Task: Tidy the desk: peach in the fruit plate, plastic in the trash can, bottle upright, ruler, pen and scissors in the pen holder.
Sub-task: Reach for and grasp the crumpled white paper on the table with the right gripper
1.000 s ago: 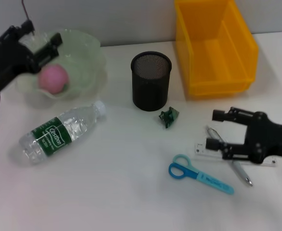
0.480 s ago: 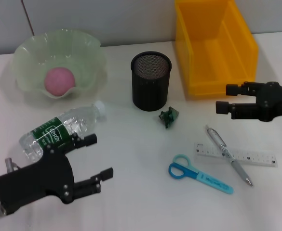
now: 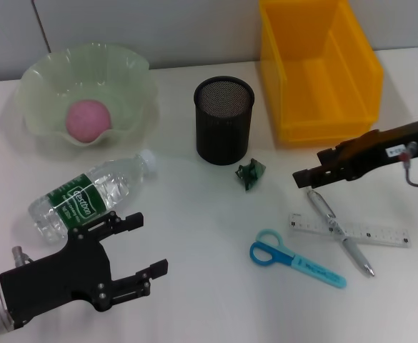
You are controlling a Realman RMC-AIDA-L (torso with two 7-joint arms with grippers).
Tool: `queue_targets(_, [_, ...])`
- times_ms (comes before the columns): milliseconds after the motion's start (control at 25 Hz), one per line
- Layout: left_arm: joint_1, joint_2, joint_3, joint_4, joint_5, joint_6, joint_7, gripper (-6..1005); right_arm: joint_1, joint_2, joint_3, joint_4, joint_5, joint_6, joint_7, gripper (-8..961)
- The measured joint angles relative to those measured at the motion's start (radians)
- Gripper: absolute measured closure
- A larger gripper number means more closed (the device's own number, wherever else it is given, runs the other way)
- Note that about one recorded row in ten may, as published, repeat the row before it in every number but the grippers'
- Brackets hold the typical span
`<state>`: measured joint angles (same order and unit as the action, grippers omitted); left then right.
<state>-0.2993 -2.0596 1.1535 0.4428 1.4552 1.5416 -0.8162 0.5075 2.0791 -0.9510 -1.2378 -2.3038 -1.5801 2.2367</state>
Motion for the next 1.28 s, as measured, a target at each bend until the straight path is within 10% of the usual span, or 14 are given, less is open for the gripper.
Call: queue_targets(1280, [-0.015,-0.004,0.012,-0.014,0.013,-0.015,0.029,196,0.285,0.001,-0.272,0.263,-0.237,0.284,0.265,127])
